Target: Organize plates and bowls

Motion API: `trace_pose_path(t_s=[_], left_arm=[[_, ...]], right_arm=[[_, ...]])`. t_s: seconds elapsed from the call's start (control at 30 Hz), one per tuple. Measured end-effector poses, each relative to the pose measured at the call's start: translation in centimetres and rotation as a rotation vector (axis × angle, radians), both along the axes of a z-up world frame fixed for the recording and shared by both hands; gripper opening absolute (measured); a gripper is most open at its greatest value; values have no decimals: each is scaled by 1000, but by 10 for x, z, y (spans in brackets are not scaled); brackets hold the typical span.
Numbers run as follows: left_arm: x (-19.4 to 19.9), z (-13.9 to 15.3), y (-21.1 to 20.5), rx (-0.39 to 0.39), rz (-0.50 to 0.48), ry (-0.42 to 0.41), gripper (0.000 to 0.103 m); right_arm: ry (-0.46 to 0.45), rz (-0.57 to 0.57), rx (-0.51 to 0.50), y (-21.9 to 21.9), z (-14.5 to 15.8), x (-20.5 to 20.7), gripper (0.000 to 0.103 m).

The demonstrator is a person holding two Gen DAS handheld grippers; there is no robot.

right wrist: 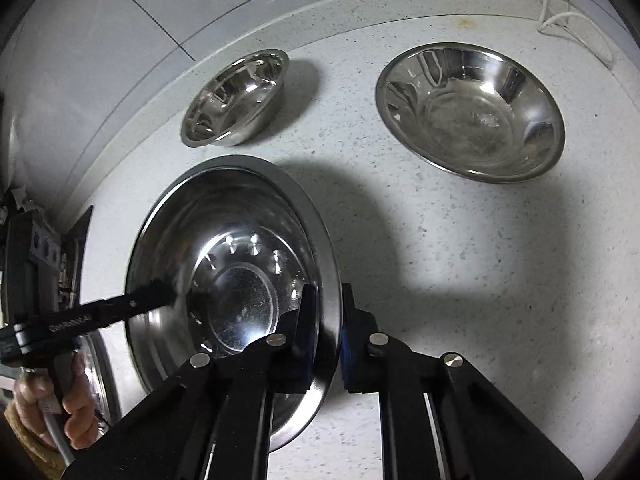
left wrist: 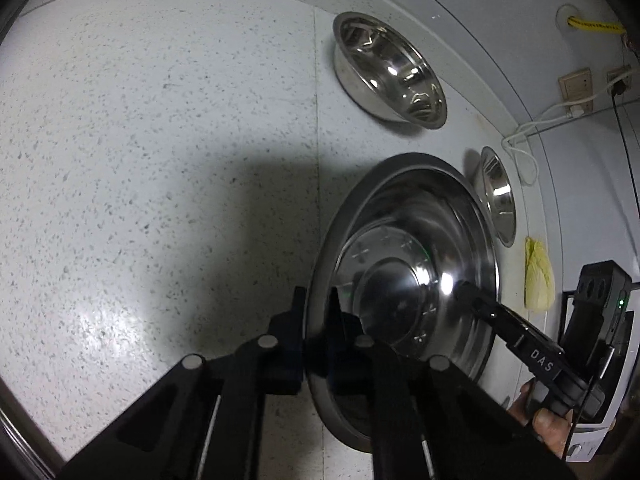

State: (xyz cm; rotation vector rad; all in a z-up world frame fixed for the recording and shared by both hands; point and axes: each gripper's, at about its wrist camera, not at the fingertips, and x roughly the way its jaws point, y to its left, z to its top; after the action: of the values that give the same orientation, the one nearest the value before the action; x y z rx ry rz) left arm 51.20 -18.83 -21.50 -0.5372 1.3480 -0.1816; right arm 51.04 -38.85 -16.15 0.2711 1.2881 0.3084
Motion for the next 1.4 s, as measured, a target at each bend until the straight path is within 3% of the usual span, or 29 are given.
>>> trace_pose_path(t_s=[0.13,0.4,0.6,0.73,1.03,1.17,1.4], left_arm=[[-13,23,6,-44,11,-30,7],[-67,98,17,-105,-39,-125,7],[-117,110,15,-149,-94,-125,7],[-145,91,5,-159,-133,-75,7],[-157,9,-24,-97,-157,70,8],[-158,-4,-31,-65,-151,75,7],[-153,-5,-38,-55,-146,62,9]], right_arm=[[-45,-6,27,2,22,-14,9],[-199,14,79,6,107,-78,10],[-238,17,49,9,134,-140,10],[-189,6,44,10,123,-173,10],[-12,-34,83,-14,32,-176,10],[4,-30,108,-22,18,-176,10],[-2,-32,152,-30,14,-181,10]])
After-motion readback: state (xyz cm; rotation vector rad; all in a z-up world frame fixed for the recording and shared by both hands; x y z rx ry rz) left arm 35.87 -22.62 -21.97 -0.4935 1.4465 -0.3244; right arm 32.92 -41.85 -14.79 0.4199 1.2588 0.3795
